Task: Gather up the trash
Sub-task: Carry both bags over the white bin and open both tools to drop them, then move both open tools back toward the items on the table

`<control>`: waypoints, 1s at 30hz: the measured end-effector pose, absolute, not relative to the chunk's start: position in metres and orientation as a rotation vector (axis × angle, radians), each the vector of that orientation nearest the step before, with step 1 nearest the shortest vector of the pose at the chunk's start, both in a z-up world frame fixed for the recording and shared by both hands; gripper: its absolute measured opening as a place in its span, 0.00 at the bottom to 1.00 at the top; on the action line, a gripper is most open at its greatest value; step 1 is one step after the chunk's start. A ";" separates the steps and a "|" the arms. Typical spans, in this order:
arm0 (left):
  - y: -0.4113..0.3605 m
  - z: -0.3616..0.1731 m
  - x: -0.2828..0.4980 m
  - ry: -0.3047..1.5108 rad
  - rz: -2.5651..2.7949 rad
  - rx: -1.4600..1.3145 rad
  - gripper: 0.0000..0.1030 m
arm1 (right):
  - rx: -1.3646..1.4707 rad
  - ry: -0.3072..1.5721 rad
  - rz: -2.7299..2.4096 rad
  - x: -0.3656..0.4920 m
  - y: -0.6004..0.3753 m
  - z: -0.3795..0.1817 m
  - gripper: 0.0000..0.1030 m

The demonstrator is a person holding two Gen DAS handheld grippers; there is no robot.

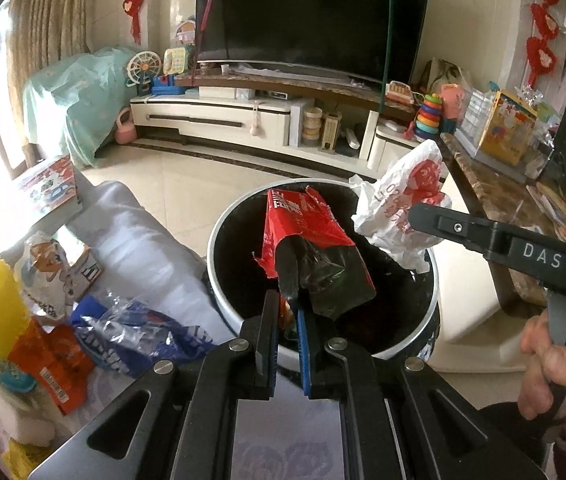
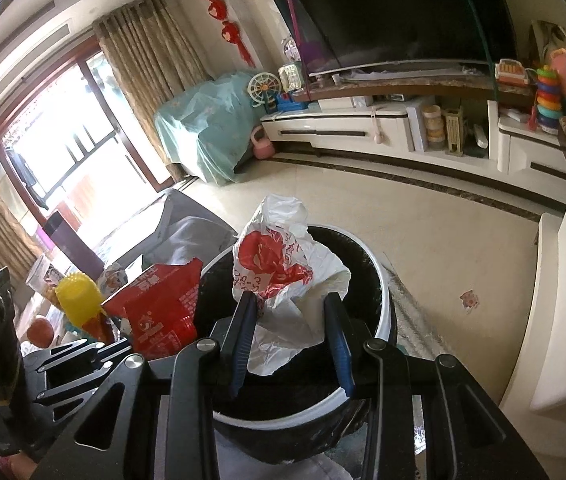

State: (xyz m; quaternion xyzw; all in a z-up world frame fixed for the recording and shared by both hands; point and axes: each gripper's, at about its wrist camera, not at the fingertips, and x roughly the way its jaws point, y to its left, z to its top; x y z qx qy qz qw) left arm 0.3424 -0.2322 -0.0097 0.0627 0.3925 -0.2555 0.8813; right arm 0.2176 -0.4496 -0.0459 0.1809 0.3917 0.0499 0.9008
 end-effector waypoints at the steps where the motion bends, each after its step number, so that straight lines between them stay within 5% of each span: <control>1: -0.234 -0.010 0.343 0.821 -0.533 0.131 0.07 | 0.376 0.815 0.104 0.219 -0.450 -0.047 0.34; 5: -0.240 -0.012 0.349 0.833 -0.532 0.133 0.11 | 0.384 0.834 0.106 0.225 -0.451 -0.051 0.38; 10: -0.237 -0.012 0.348 0.827 -0.521 0.138 0.35 | 0.389 0.866 0.090 0.232 -0.454 -0.056 0.46; 12: -0.235 -0.010 0.344 0.818 -0.508 0.134 0.47 | 0.390 0.863 0.086 0.232 -0.457 -0.055 0.58; 21: -0.197 -0.013 0.296 0.798 -0.485 0.020 0.56 | 0.432 0.804 0.093 0.208 -0.450 -0.042 0.81; 30: -0.140 -0.020 0.238 0.786 -0.421 -0.059 0.56 | 0.415 0.763 0.181 0.176 -0.401 -0.033 0.85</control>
